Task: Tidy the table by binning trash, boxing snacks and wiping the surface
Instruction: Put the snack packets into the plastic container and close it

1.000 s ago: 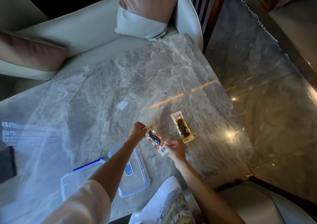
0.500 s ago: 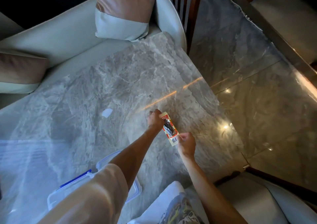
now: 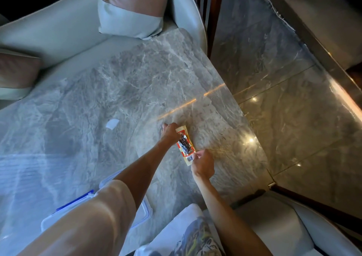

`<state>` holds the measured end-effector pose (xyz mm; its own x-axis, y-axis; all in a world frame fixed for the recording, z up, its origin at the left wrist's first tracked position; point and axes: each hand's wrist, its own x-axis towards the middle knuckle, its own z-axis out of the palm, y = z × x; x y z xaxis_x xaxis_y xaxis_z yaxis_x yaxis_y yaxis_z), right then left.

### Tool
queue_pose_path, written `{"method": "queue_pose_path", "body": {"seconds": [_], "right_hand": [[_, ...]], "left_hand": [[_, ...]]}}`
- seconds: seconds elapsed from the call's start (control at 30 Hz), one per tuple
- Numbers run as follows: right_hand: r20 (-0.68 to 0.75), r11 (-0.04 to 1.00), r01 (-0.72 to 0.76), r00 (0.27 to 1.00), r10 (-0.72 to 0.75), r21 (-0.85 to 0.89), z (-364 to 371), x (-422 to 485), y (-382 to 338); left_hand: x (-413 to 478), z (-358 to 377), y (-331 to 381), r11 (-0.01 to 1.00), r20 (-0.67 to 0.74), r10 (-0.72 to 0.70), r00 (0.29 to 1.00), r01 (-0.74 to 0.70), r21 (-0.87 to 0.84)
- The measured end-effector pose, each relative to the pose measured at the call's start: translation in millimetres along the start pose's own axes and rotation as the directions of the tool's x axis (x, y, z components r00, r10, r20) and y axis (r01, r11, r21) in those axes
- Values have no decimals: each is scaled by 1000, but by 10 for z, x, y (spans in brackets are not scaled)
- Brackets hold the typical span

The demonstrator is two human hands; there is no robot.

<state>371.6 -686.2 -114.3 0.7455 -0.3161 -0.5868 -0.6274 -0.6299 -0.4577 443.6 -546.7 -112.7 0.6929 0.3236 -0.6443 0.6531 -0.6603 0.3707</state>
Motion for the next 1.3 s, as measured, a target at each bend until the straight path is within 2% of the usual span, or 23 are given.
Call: {"method": "queue_pose_path", "body": {"seconds": [0.07, 0.17, 0.3, 0.37, 0.4, 0.47, 0.53, 0.6, 0.67, 0.73, 0.8, 0.87, 0.9, 0.97, 1.03, 1.1, 1.13, 1.2, 1.3], "right_hand": [[12, 1000, 14, 1000, -14, -2, 2, 16, 27], [92, 998, 57, 994, -60, 32, 7, 72, 65], [250, 968, 153, 947, -201, 199, -40, 156, 69], [285, 934, 227, 909, -305, 276, -115, 148, 22], [288, 920, 281, 889, -357, 274, -146, 134, -4], [284, 879, 425, 834, -473, 215, -194, 79, -40], [251, 761, 643, 725, -641, 88, -208, 4, -29], [237, 611, 791, 599, -765, -28, -205, -74, 33], [293, 535, 840, 537, -791, -93, -177, -129, 119], [375, 507, 851, 517, -769, -134, -126, -179, 191], [440, 500, 852, 513, -737, -157, -85, -223, 188], [461, 536, 834, 530, -712, -132, -70, -247, 108], [468, 580, 808, 553, -689, -100, -60, -248, 52], [503, 731, 682, 635, -586, -9, -40, -279, -100], [619, 905, 408, 682, -390, 121, -21, -381, -267], [755, 979, 158, 624, -200, 129, 50, -553, -426], [802, 989, 109, 580, -143, 98, 110, -652, -505], [860, 995, 87, 503, -90, 53, 268, -872, -648], [892, 995, 98, 446, -72, 31, 565, -1272, -761]], "left_hand": [[-44, -80, -49, 999, 48, 32, 998, -31, -34], [-225, -246, -208, 965, 91, 85, 992, -59, -256], [-555, -362, -604, 800, 35, 151, 988, -101, -591], [-721, -348, -787, 737, -39, 134, 990, -126, -664], [-797, -329, -858, 735, -79, 118, 990, -140, -663], [-945, -287, -982, 806, -162, 125, 979, -195, -559], [-1081, -216, -1121, 885, -205, 199, 958, -265, -383], [-1181, -90, -1257, 928, -230, 220, 948, -276, -249], [-1282, 55, -1332, 957, -217, 203, 955, -240, -161], [-1351, 202, -1382, 976, -159, 196, 968, -208, -58], [-1428, 293, -1413, 984, -133, 176, 975, -178, -1], [-1492, 312, -1442, 985, -156, 139, 978, -153, -82], [-1527, 289, -1460, 974, -179, 105, 978, -138, -182], [-1603, 178, -1515, 898, -218, -16, 976, -82, -433], [-1701, 10, -1602, 716, -204, -156, 967, -32, -697], [-1848, -120, -1788, 468, -144, -228, 963, -21, -883], [-1929, -182, -1908, 388, -125, -249, 961, -19, -921], [-2120, -292, -2166, 313, -109, -282, 953, -16, -950], [-2394, -406, -2610, 275, -104, -365, 925, 1, -961]]}}
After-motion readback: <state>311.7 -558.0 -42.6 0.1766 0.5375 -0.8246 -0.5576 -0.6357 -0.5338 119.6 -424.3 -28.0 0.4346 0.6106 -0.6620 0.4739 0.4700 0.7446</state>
